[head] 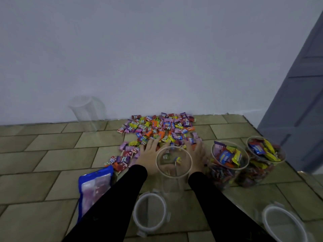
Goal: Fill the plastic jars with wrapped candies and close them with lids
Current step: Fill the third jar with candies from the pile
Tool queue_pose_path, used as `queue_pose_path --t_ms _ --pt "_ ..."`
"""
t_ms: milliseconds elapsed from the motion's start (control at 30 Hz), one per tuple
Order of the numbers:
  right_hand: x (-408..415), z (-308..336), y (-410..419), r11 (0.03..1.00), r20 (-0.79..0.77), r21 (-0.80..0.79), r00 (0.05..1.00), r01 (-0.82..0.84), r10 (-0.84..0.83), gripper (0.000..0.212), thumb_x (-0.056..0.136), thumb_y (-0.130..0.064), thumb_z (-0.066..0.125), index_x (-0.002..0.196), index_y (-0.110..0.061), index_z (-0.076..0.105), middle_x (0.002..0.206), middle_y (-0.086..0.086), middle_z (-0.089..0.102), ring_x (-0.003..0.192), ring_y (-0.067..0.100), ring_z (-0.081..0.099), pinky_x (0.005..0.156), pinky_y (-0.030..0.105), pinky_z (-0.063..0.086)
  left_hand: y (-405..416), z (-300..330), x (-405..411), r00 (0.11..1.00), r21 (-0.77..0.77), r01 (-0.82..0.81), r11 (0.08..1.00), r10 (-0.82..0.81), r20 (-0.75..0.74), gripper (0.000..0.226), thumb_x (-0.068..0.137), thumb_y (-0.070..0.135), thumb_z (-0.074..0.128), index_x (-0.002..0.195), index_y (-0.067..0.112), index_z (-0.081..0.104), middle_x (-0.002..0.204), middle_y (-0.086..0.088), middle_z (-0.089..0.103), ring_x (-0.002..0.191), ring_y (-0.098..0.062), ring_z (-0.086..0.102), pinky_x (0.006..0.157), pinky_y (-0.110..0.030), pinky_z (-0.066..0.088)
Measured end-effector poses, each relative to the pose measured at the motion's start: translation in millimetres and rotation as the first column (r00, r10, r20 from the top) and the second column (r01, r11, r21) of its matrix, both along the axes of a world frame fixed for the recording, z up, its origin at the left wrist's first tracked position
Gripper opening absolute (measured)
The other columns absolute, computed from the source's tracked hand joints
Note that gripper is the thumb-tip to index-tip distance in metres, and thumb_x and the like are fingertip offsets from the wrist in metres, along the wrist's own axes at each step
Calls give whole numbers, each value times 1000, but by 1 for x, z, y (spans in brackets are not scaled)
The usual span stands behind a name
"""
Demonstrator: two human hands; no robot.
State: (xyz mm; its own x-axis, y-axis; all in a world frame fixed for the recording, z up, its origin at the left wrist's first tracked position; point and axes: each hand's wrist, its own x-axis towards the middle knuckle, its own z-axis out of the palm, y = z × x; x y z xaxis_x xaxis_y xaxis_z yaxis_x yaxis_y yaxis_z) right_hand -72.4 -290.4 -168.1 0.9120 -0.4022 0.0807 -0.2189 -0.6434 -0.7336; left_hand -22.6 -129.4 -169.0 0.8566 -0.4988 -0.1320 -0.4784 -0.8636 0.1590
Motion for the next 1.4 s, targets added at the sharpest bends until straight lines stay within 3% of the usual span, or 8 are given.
queue_pose_path --t_ms 67,167,333,500,700,800,1033,1400 --pt "14 -14 -2 972 -160 -232 984 37 -76 61 99 -27 47 151 -24 16 157 18 3 146 35 1 115 44 13 -3 -11 6 999 33 27 999 -29 33 96 76 82 43 150 43 -4 161 -2 -12 147 -32 -12 111 -64 -2" --pt "28 -24 -3 966 -244 -253 963 49 -113 67 97 -41 44 152 -29 7 158 14 -4 146 35 -4 116 47 10 -7 -19 11 999 23 7 1000 -8 40 92 77 83 39 151 44 0 161 -1 -10 147 -29 -11 111 -64 -4" --pt "52 -31 -4 954 -297 -299 949 10 -103 72 94 -58 36 152 -28 5 159 16 -1 146 38 0 115 53 10 -10 -24 29 990 44 -79 996 73 119 74 88 75 25 151 42 8 162 -1 -6 148 -30 -5 112 -63 5" --pt "72 -31 3 965 -173 -249 984 -83 40 62 95 -54 38 150 -32 18 161 2 7 148 28 2 116 55 13 -11 -15 39 985 9 -107 994 105 140 63 95 64 19 152 38 7 162 0 -3 148 -26 -5 114 -59 4" --pt "76 -32 8 936 -211 -349 971 34 -114 79 83 -73 39 149 -36 16 160 6 -2 146 35 -2 113 60 8 -15 -17 45 986 70 -54 996 43 159 78 88 74 26 152 37 4 162 -2 -4 148 -29 0 114 -55 9" --pt "86 -32 8 931 -236 -366 969 -17 -75 84 82 -75 39 150 -35 11 160 8 -6 146 37 -3 113 61 13 -11 -20 53 978 -15 -119 993 120 168 82 80 74 7 152 36 16 160 -2 11 145 -27 13 113 -48 16" --pt "99 -29 8 880 -206 -470 978 -73 -29 60 90 -62 39 141 -32 36 149 9 31 133 34 29 104 48 28 -10 -23 69 969 -153 -69 986 102 223 49 97 49 40 138 21 42 134 -9 40 121 -24 36 98 -32 33" --pt "107 -19 10 918 -196 -375 979 -124 52 44 100 -43 36 134 -15 40 129 12 53 127 31 40 96 42 40 -18 -19 78 973 -261 -173 950 206 107 32 101 16 39 132 10 43 131 -12 44 115 -30 43 97 -36 36"
